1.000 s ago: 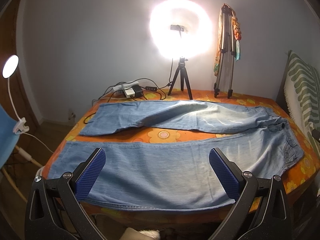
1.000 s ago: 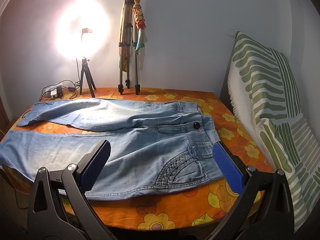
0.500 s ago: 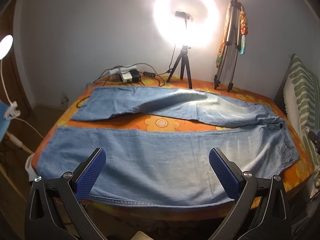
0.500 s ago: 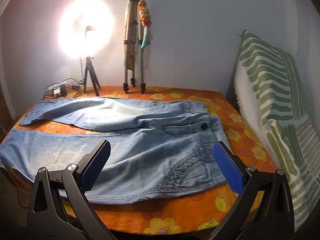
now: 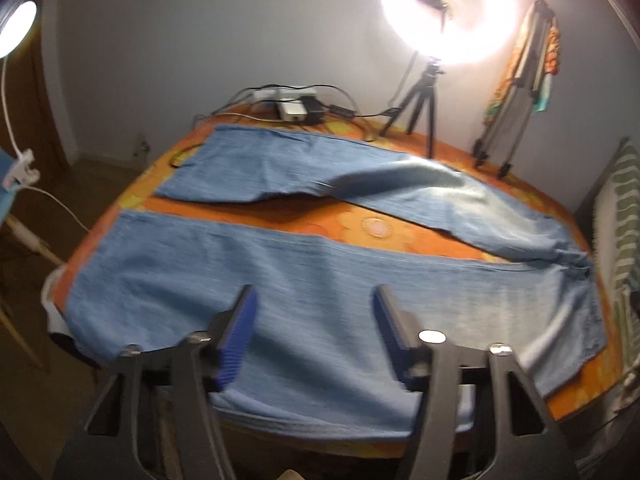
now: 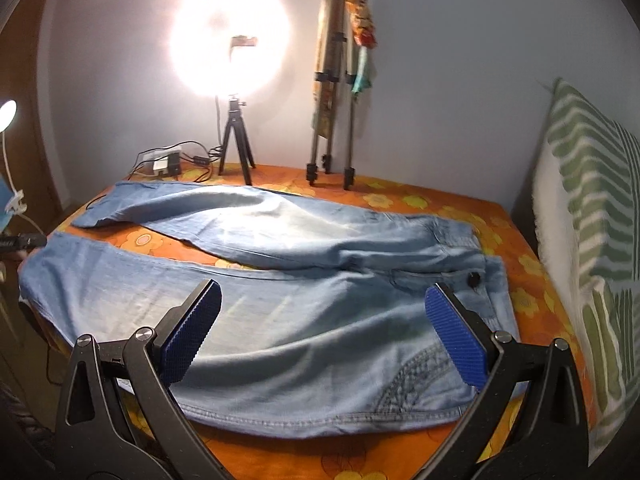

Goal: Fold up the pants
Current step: 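Move the left gripper to the leg hem while the right gripper follows along the leg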

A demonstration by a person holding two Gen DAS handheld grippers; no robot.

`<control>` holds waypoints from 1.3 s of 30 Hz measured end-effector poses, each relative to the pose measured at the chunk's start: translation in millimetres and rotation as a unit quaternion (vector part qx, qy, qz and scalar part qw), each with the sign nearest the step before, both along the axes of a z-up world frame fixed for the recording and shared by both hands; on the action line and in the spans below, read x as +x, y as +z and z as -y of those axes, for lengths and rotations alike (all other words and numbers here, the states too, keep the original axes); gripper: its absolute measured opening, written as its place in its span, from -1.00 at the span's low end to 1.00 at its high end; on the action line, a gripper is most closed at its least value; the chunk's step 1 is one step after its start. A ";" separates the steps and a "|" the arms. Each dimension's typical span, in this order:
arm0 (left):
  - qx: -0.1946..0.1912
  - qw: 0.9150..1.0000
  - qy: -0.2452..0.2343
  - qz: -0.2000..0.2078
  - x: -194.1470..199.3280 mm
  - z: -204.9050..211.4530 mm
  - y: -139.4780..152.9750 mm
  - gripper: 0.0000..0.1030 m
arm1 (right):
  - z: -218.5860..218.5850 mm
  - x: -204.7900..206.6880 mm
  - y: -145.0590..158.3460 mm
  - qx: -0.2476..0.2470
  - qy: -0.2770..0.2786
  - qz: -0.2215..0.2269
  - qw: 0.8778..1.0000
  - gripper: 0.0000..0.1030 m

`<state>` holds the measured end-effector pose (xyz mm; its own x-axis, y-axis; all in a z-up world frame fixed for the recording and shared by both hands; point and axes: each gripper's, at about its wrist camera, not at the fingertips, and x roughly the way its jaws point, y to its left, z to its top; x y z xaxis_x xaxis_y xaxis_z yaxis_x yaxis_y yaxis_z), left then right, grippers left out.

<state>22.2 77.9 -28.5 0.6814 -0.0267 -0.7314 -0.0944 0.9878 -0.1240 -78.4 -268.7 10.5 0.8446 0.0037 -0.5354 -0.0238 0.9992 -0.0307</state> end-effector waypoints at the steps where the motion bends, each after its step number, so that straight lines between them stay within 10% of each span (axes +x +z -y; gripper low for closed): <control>1: 0.006 1.000 0.004 -0.002 4.3 -5.1 0.6 -0.06 | -1.8 2.4 -1.4 -0.001 0.005 0.001 1.000 1.00; 24: 0.000 0.991 0.116 -0.065 201.2 -118.5 25.0 -0.11 | -40.2 228.8 -2.9 -0.065 0.177 -0.088 0.978 0.87; 39: -0.069 0.975 0.170 -0.122 356.0 -147.6 -61.6 -0.10 | -64.2 378.3 -93.3 -0.080 0.242 -0.198 0.947 0.53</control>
<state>378.2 225.6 -90.1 0.4743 0.0602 -0.8783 -0.4572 0.8694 -0.1873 299.9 -204.5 -82.8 0.4974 0.2301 -0.8365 -0.5182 0.8520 -0.0738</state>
